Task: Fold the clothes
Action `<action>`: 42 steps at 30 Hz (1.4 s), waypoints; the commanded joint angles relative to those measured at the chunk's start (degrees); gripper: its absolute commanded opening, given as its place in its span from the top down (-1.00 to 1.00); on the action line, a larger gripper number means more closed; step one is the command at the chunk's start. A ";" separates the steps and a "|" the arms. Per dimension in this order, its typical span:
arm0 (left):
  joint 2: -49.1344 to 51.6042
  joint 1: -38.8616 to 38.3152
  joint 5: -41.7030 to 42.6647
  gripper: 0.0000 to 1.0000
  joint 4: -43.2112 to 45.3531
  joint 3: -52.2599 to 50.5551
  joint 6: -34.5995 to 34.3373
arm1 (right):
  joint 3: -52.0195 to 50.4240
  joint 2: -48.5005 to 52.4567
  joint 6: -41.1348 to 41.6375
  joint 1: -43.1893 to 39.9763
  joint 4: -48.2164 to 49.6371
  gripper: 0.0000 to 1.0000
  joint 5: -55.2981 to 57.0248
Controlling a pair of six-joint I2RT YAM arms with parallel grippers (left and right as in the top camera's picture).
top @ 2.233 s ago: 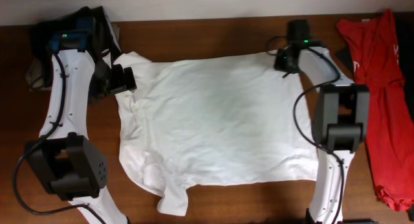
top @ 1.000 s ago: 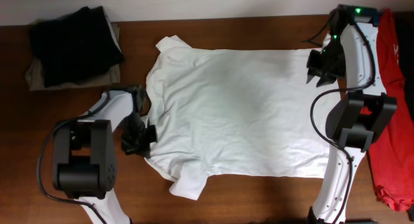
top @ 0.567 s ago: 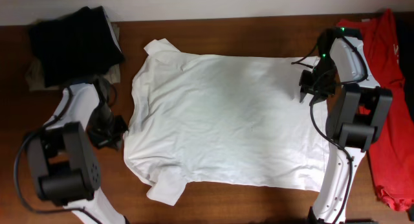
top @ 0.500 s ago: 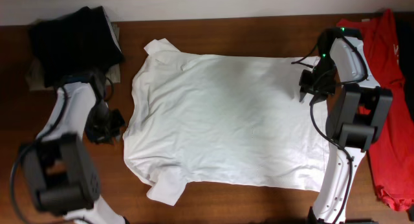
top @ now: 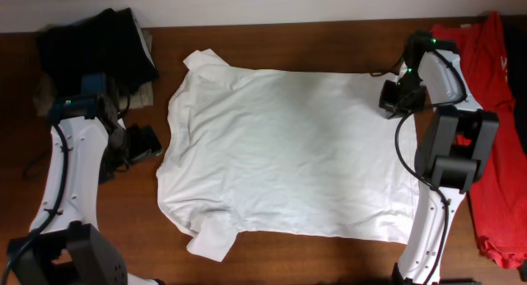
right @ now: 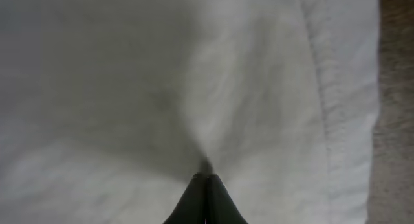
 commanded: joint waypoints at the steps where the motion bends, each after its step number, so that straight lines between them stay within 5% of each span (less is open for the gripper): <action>1: -0.13 -0.11 -0.42 -0.98 1.53 -0.24 -0.17 | -2.95 0.22 -0.17 0.11 2.84 0.92 0.72; 10: -0.02 -0.11 -0.42 -0.98 3.63 -0.24 -0.17 | -11.26 0.68 1.62 0.11 21.70 0.92 0.70; 19: 0.63 -4.37 3.32 -0.98 8.35 -3.87 1.36 | -8.35 5.79 8.83 -0.81 42.73 0.92 0.74; 22: 0.63 -8.81 3.87 -0.98 10.45 -6.40 1.38 | 3.48 5.79 8.81 -3.04 35.08 0.89 0.70; 24: 0.61 -10.73 3.72 -0.98 10.45 -6.38 2.05 | 14.49 5.79 8.57 -4.44 25.33 0.51 0.68; 25: 0.61 -12.26 3.72 -0.98 9.70 -5.92 2.05 | 22.97 5.75 7.26 -5.05 17.57 0.11 -0.24; 31: -4.37 -14.40 1.11 -0.94 -1.27 1.92 2.03 | 63.71 5.62 7.82 -5.46 -14.75 -0.03 -1.31; 35: -15.02 -14.38 1.79 -0.92 -4.55 2.12 2.01 | 63.25 0.11 8.48 -5.49 -25.53 -0.09 -3.06; 42: -28.81 -14.38 1.73 -0.98 -14.56 2.08 2.01 | 55.84 -15.50 5.99 -2.95 -26.27 -0.12 -18.78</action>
